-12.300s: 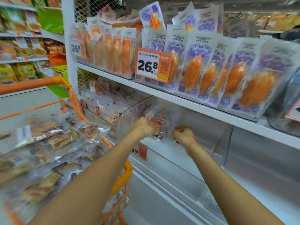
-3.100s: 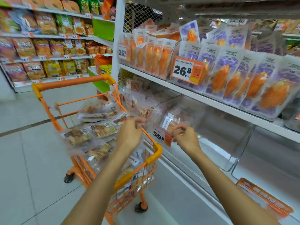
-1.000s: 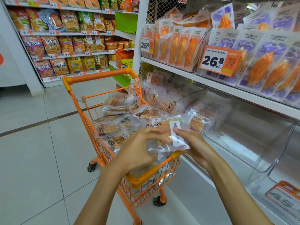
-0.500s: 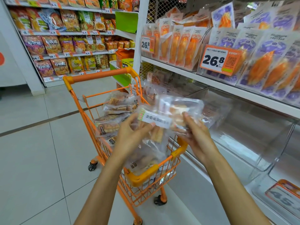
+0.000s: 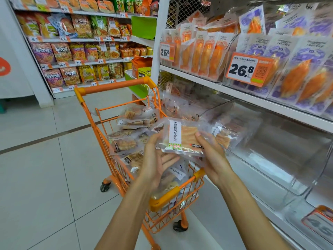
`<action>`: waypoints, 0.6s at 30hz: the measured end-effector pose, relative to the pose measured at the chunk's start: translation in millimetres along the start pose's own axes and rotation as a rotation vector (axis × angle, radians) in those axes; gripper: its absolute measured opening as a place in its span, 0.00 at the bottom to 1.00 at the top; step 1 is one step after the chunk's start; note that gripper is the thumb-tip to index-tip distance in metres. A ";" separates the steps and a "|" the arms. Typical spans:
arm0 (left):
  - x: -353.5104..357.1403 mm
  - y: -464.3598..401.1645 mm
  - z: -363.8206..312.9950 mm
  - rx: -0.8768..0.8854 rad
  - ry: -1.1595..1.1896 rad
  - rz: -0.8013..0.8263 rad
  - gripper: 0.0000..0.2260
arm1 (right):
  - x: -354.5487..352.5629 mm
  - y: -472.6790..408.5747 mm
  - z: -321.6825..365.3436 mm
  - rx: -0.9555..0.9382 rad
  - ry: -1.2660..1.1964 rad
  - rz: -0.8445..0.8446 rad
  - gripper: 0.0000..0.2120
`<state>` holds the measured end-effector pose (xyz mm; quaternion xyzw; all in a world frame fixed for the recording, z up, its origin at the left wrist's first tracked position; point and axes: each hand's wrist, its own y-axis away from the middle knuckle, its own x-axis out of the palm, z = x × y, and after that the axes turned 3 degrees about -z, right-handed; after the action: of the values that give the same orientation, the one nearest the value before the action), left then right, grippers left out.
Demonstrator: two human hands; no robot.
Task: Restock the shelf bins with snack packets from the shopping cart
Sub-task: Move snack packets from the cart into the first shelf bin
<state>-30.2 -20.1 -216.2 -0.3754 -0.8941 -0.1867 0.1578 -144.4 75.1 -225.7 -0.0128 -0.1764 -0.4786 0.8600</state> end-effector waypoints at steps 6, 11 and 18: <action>-16.5 -6.8 -23.2 -0.024 -0.372 0.128 0.15 | 0.2 -0.2 2.4 -0.095 0.072 -0.011 0.32; -29.9 -8.8 -26.7 0.072 -0.532 0.032 0.13 | 16.1 5.8 -3.0 -0.149 0.212 0.157 0.25; -61.1 -10.0 -42.4 0.215 -0.284 -0.268 0.29 | 36.2 -16.5 -3.0 -0.251 0.646 0.143 0.27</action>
<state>9.3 -83.1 -206.8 -0.2566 -0.9640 -0.0548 0.0434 -139.8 35.9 -219.5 0.0215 0.1660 -0.4147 0.8944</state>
